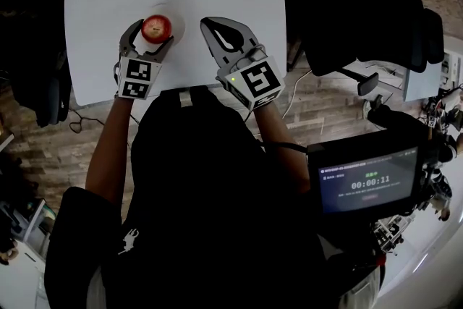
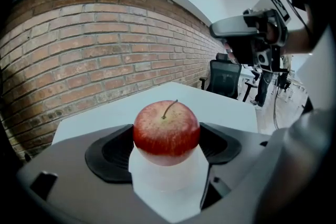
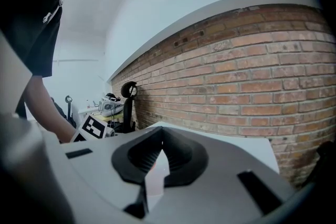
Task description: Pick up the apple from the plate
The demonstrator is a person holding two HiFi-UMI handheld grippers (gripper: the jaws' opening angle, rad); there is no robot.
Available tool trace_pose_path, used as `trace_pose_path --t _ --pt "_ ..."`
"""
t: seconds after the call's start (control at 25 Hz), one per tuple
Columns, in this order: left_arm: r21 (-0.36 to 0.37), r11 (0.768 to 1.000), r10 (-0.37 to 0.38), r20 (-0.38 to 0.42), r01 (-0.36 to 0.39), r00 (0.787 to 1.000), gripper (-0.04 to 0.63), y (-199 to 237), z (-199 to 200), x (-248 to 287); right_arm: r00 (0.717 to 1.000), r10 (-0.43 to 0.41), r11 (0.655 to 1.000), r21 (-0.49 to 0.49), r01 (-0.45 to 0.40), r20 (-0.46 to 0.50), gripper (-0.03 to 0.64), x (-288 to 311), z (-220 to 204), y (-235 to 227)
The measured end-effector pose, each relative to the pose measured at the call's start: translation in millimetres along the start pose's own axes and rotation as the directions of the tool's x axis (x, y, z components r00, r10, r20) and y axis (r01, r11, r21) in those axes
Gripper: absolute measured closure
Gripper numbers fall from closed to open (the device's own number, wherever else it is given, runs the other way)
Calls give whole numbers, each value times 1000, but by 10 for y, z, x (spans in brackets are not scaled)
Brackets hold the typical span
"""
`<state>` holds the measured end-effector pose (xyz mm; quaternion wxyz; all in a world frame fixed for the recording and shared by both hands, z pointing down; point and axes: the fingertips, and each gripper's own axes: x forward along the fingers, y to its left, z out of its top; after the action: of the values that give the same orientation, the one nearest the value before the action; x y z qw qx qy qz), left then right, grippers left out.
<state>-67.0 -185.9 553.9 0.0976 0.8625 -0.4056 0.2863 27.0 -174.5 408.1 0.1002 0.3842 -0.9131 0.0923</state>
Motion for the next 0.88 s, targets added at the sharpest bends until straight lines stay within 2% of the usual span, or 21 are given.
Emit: trace_pose_path --t 0.4,0.64,0.76,0.88 --pt "-6 999 42 52 -41 998 212 83 209 -280 999 46 999 -21 -45 19 612 116 89 123" --pt "-40 998 49 64 -47 997 212 48 325 -430 998 61 998 -22 -60 29 612 135 120 169" --pt "-11 998 59 73 -58 996 212 77 346 -484 997 66 998 -20 -66 31 612 145 133 186" --pt "-25 998 65 84 -63 994 212 83 399 -578 997 71 997 -22 -70 33 612 158 146 200"
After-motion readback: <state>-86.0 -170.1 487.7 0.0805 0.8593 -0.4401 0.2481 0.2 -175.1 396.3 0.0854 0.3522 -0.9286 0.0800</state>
